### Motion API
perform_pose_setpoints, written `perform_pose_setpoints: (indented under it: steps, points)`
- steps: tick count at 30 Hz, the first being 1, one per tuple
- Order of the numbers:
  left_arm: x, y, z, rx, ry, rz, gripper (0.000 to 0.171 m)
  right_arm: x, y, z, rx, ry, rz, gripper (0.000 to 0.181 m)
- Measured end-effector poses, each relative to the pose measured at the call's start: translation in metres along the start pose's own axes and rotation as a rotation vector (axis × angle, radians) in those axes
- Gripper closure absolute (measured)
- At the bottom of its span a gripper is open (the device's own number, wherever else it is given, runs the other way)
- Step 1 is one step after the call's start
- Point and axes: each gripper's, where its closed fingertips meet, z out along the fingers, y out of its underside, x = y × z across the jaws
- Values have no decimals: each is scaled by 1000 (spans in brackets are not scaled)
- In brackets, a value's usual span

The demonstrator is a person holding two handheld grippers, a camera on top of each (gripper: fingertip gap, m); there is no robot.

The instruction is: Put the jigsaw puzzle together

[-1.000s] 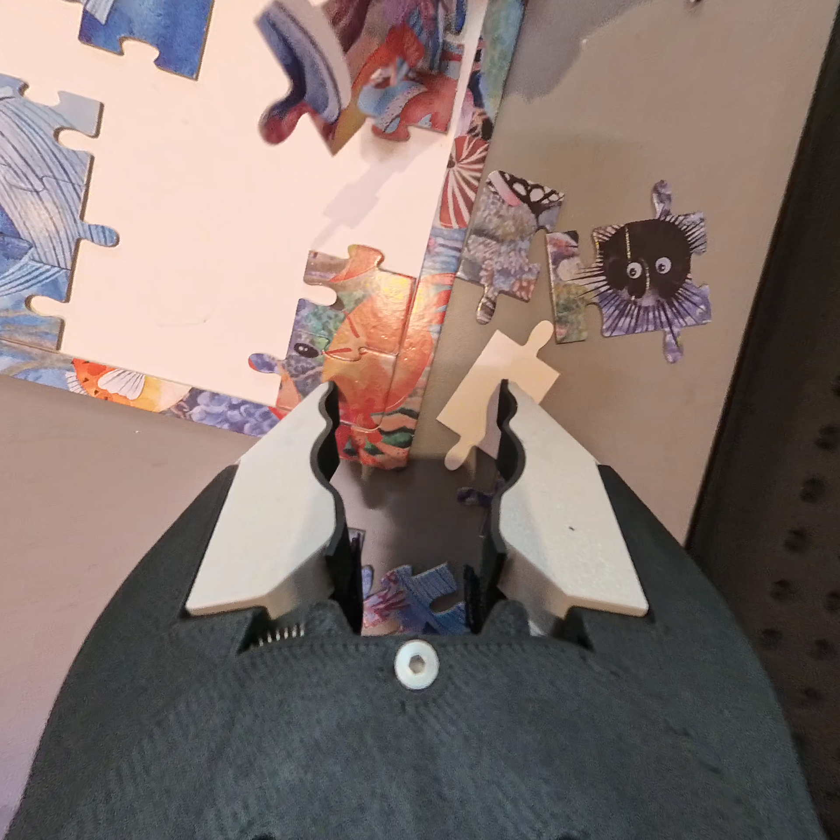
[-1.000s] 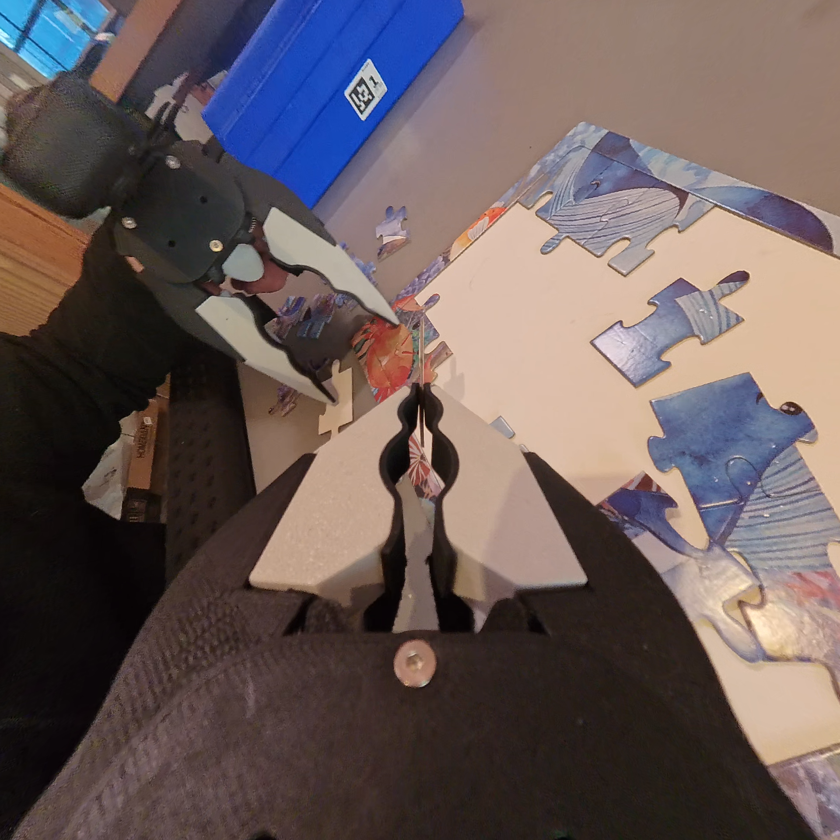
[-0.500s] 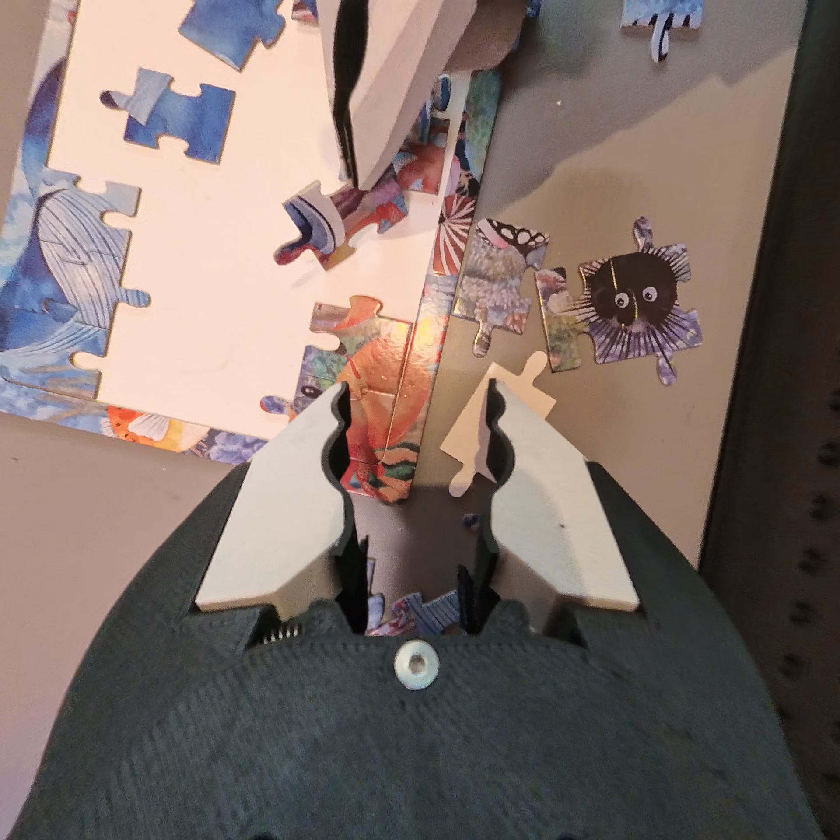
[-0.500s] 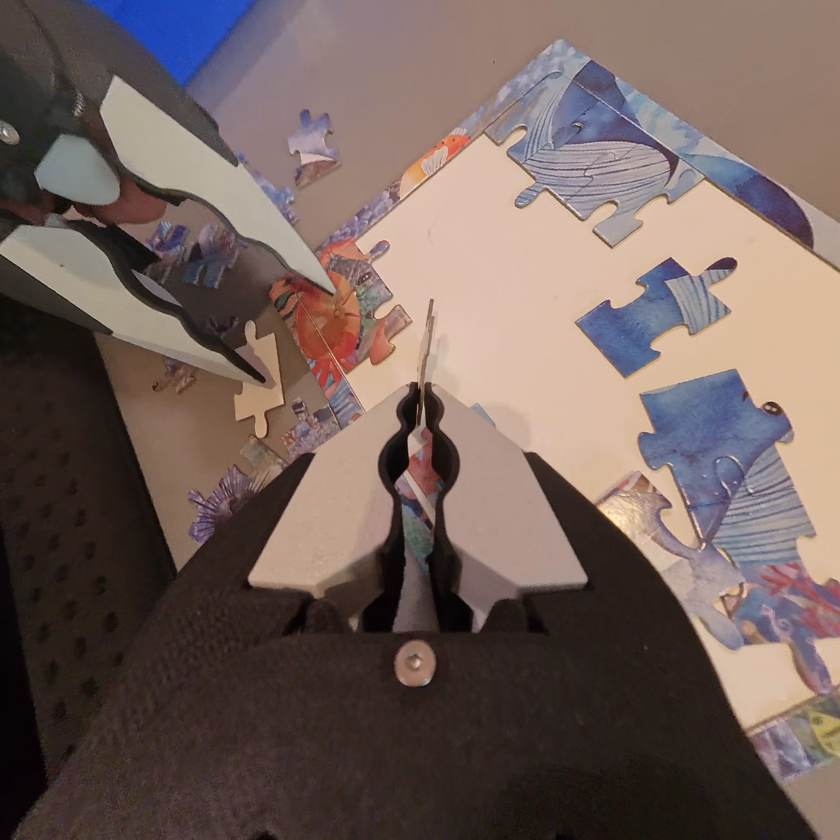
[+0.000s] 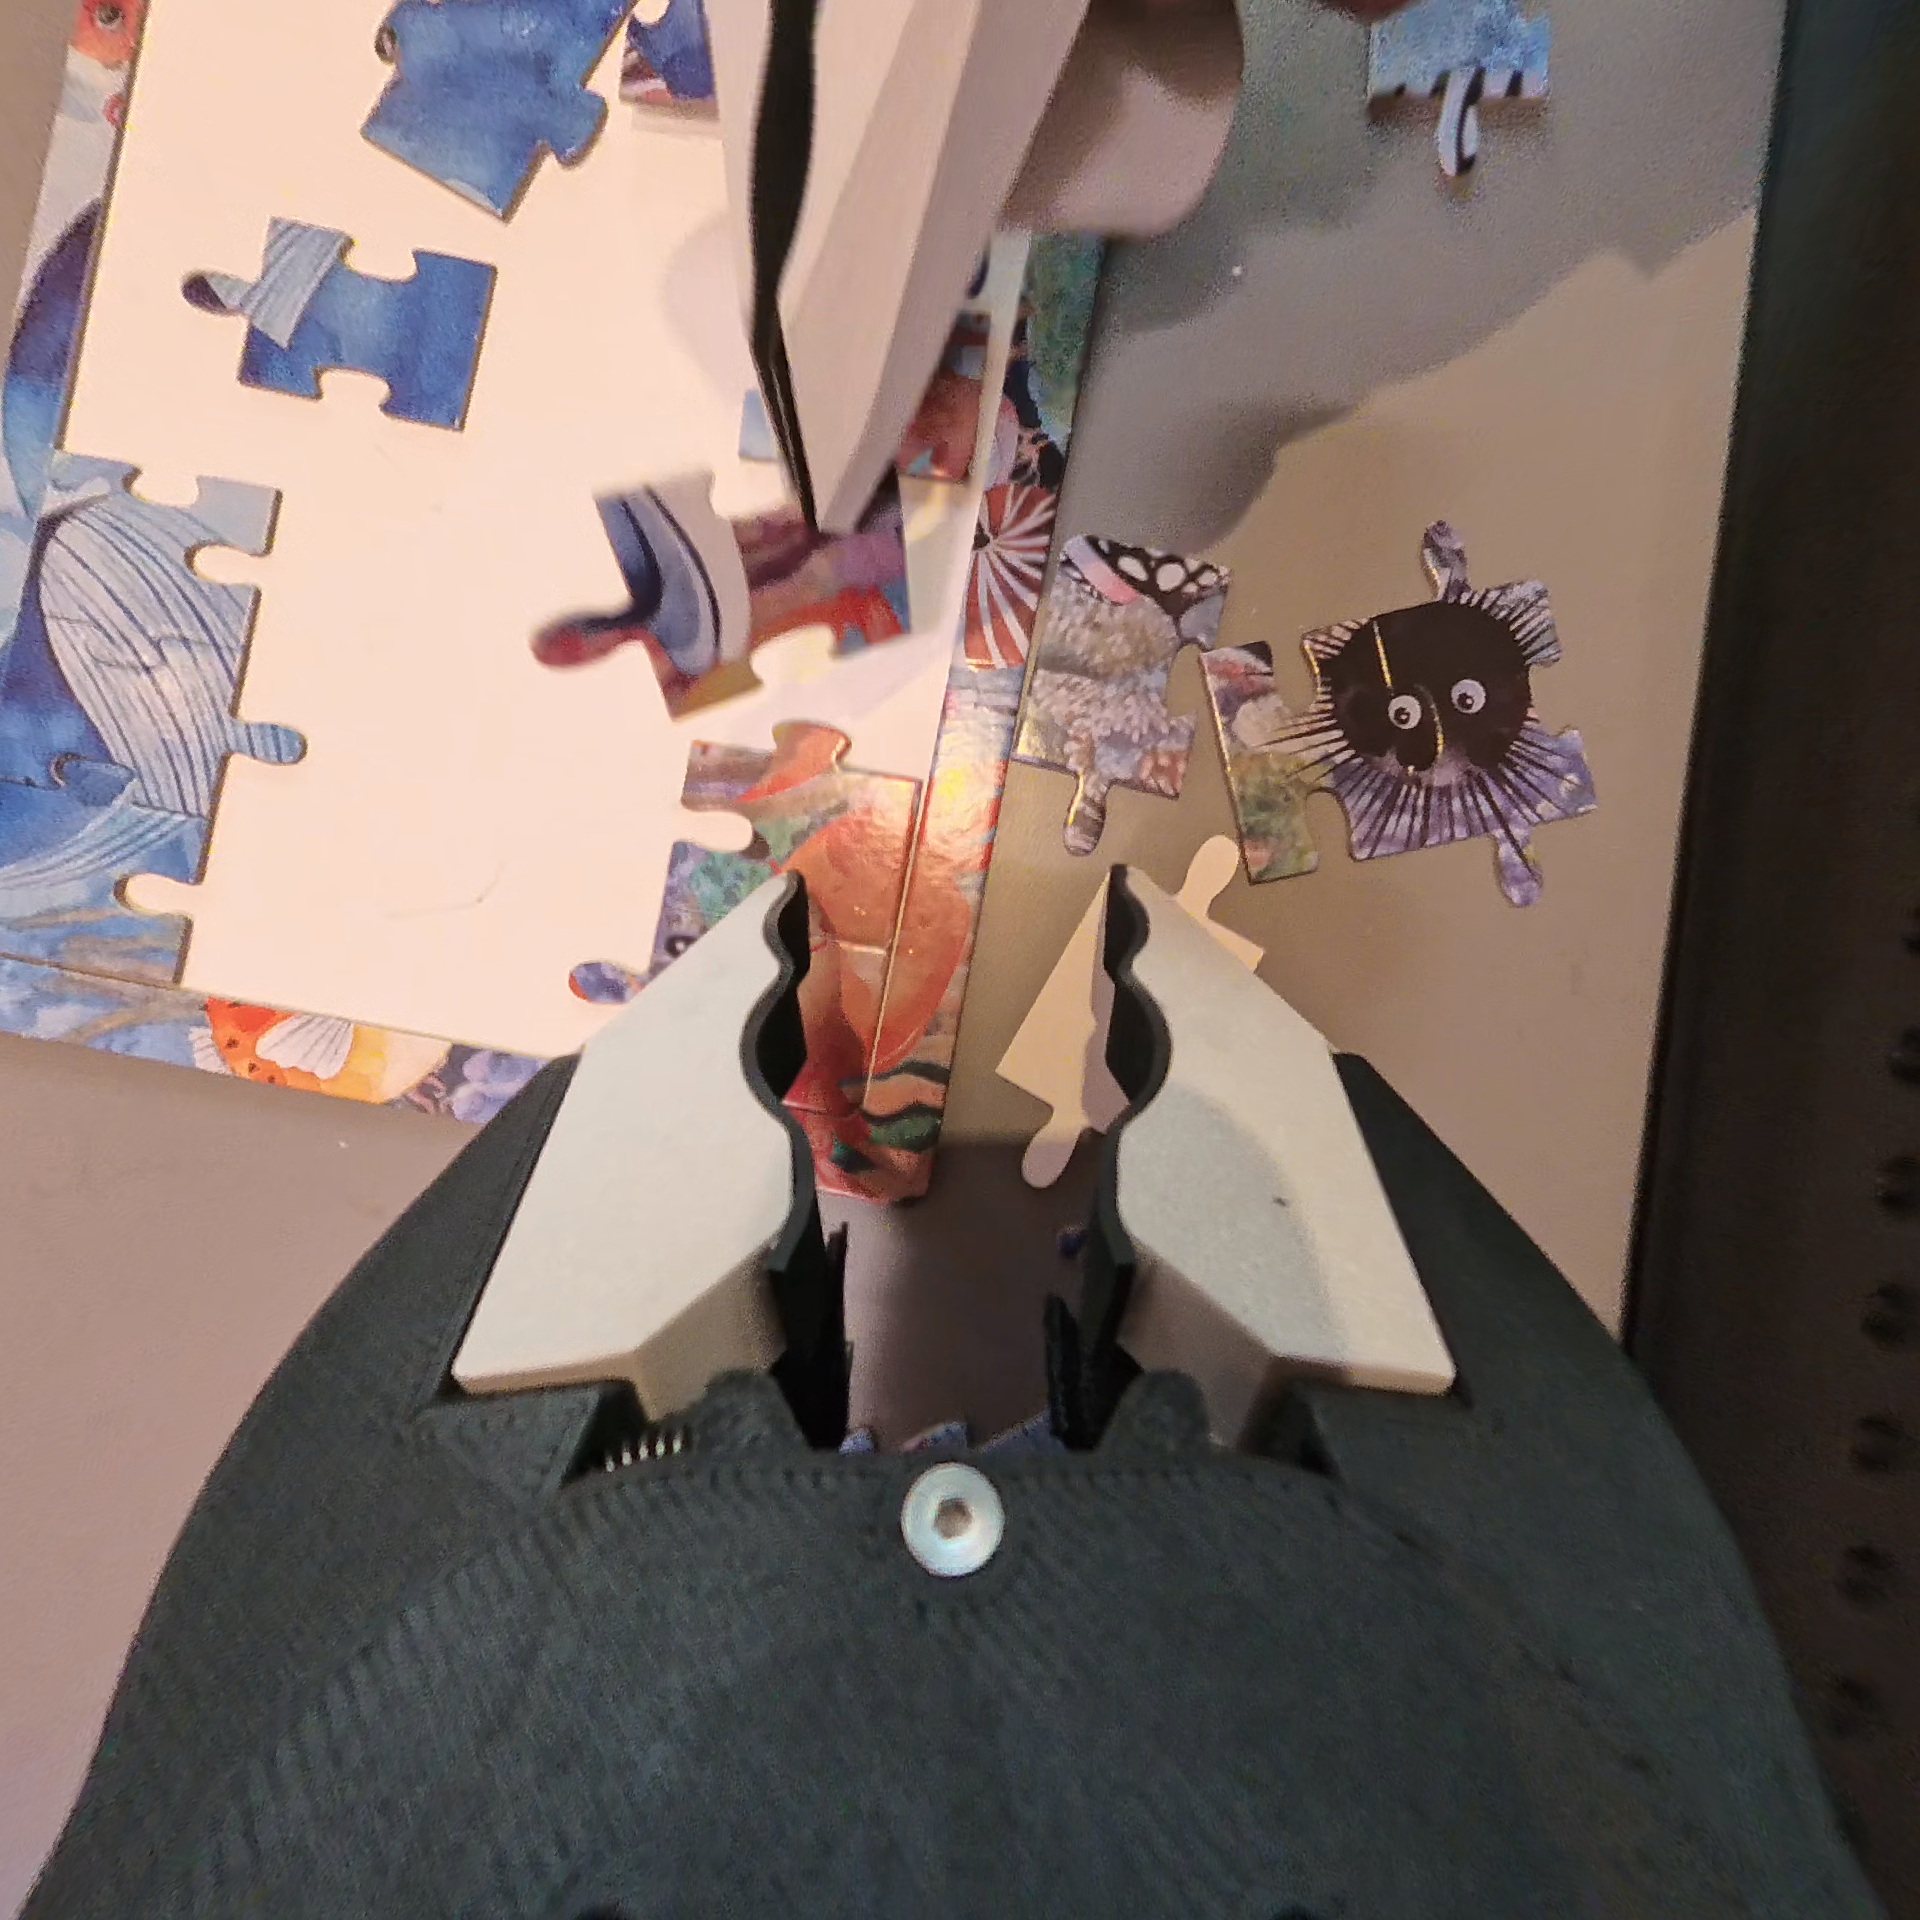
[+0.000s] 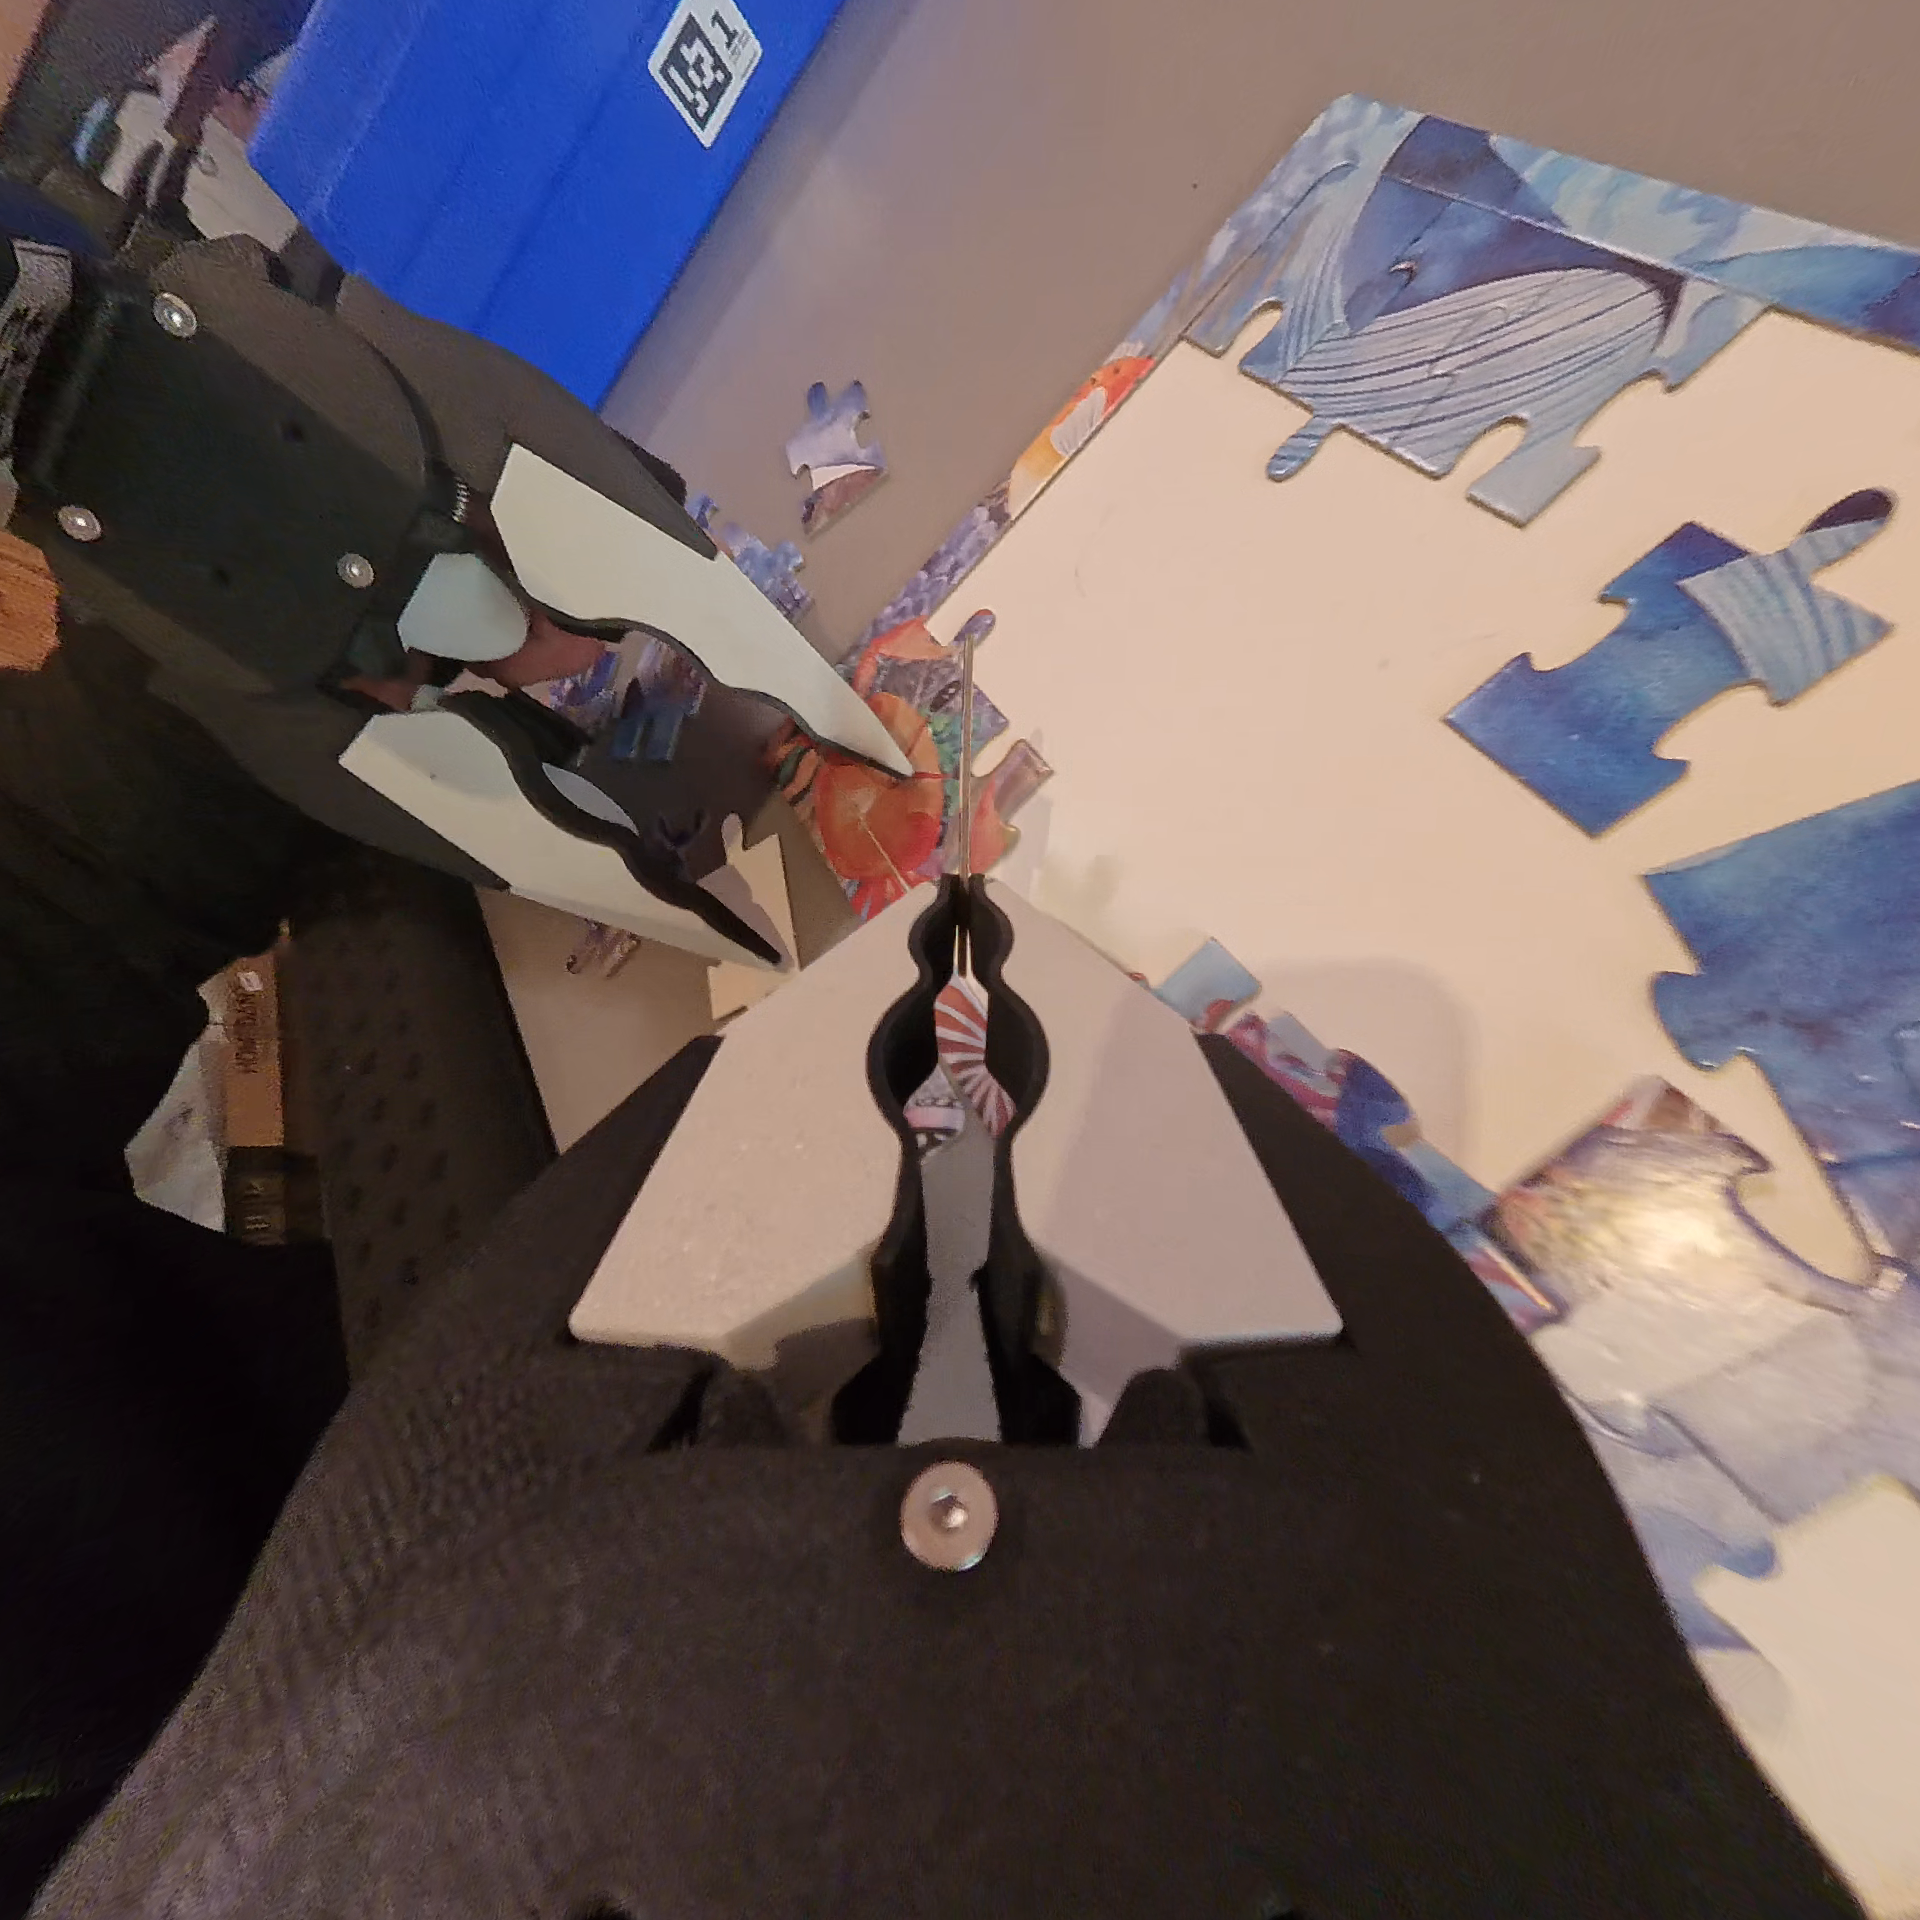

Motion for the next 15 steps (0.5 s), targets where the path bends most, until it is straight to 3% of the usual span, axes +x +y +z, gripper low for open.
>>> perform_pose_setpoints:
  steps: [15]
  points:
    - [-3,-15,17,58,-44,22,98,-1,12,21,10,49,77,175]
